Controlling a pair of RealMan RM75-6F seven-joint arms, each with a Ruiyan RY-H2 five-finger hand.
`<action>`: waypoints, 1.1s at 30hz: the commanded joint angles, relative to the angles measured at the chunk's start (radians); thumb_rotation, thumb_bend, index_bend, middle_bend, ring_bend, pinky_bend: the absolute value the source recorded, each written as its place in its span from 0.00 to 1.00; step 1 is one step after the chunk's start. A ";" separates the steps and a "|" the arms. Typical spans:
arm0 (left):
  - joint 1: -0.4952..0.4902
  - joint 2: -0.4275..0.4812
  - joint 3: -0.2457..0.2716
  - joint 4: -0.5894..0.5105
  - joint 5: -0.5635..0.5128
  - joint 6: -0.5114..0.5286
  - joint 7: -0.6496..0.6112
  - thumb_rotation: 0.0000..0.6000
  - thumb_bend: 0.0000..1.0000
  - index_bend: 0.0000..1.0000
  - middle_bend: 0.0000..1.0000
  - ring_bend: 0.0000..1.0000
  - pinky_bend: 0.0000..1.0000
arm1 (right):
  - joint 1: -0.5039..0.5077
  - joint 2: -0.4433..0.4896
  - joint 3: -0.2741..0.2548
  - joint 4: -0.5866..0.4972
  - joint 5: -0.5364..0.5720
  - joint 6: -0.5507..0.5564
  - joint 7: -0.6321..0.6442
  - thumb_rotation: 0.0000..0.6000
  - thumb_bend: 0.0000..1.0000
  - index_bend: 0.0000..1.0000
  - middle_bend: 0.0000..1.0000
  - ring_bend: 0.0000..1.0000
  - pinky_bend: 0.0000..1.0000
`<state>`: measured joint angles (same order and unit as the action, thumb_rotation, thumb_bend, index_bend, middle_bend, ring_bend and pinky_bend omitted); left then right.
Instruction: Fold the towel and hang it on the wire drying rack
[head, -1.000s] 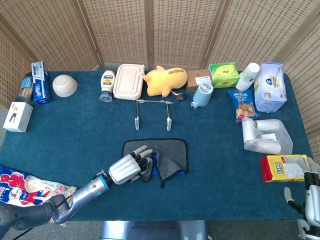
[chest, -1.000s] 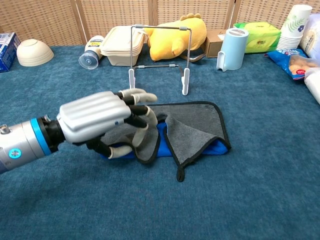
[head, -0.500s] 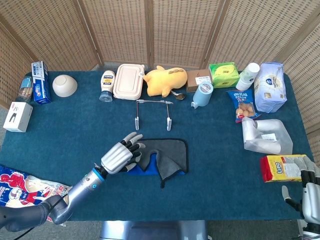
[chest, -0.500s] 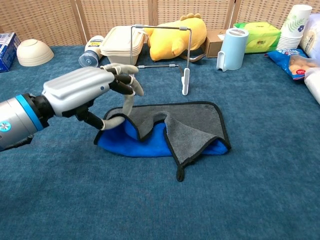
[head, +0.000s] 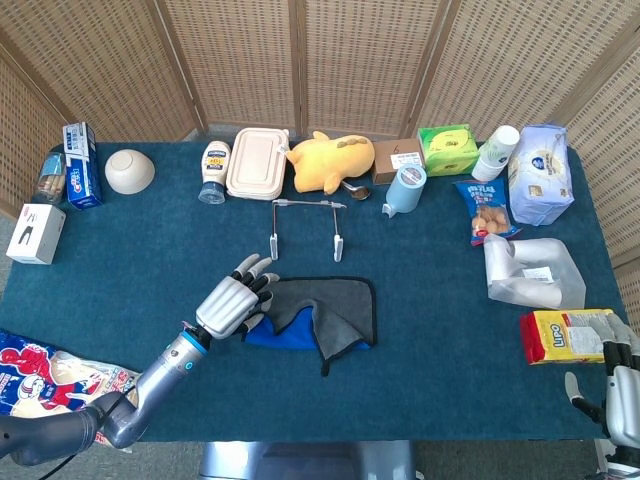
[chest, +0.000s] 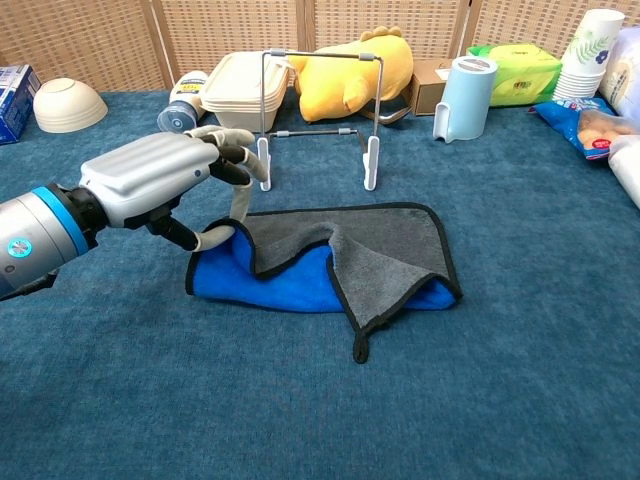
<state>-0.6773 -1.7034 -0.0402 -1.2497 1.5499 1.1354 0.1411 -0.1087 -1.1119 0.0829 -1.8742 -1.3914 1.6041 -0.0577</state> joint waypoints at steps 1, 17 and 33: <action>0.013 -0.011 -0.011 -0.003 -0.031 -0.004 0.042 1.00 0.53 0.63 0.24 0.00 0.00 | 0.001 0.000 0.000 0.001 0.001 -0.002 0.001 1.00 0.35 0.12 0.05 0.00 0.00; 0.048 -0.061 -0.063 -0.012 -0.122 0.027 0.181 1.00 0.51 0.59 0.22 0.00 0.00 | 0.000 -0.002 -0.002 0.015 0.007 -0.008 0.019 1.00 0.35 0.12 0.05 0.00 0.00; 0.043 -0.078 -0.088 -0.036 -0.191 -0.002 0.312 1.00 0.35 0.31 0.09 0.00 0.00 | -0.012 0.000 -0.006 0.032 0.007 -0.001 0.047 1.00 0.35 0.12 0.05 0.00 0.00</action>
<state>-0.6346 -1.7808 -0.1266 -1.2847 1.3612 1.1318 0.4495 -0.1207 -1.1118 0.0774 -1.8428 -1.3841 1.6031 -0.0111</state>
